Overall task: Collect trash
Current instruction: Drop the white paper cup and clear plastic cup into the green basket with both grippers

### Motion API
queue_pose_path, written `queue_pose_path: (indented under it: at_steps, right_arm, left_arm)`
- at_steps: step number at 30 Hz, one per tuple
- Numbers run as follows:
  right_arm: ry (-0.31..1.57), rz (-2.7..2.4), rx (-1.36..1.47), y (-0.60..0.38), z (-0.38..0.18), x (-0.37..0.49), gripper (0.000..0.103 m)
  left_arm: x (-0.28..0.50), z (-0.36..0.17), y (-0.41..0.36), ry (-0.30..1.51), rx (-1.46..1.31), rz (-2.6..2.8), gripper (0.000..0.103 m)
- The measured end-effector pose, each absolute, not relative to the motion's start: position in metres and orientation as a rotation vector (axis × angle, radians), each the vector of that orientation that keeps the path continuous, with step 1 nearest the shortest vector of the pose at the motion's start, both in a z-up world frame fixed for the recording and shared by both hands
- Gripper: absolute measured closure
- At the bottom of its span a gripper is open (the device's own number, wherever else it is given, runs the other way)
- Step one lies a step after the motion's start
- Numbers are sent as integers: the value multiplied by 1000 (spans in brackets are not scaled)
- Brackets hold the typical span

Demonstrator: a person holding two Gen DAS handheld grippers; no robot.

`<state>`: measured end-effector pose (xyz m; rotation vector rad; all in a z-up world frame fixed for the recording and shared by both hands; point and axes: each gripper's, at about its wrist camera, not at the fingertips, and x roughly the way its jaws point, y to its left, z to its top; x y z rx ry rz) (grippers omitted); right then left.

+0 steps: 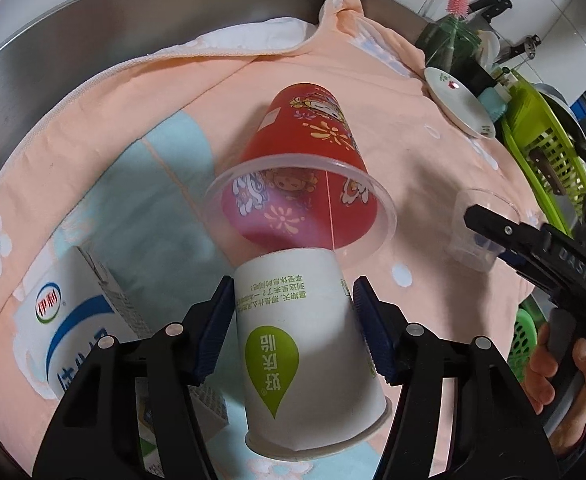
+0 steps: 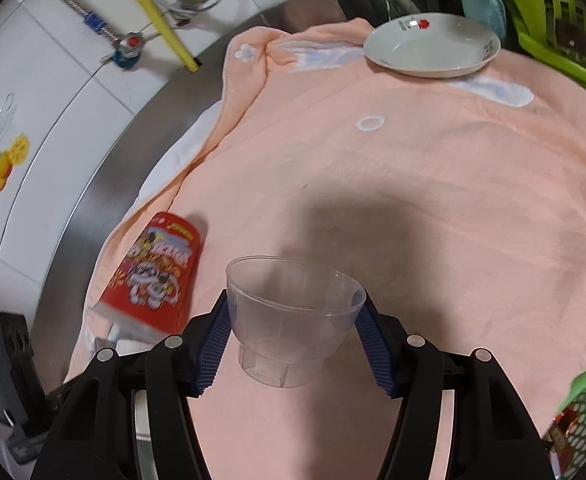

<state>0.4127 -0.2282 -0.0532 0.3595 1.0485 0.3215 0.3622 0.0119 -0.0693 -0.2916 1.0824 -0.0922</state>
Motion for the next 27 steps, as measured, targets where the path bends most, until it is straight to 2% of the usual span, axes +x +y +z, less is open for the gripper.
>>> queue_pose_path:
  at_steps: [13, 27]
  right_arm:
    - [988, 333, 284, -271, -29, 341, 45]
    - [984, 118, 196, -410, -36, 230, 44]
  left_arm:
    - [323, -35, -26, 1026, -299, -221, 45]
    - [276, -21, -161, 1015, -223, -457, 45]
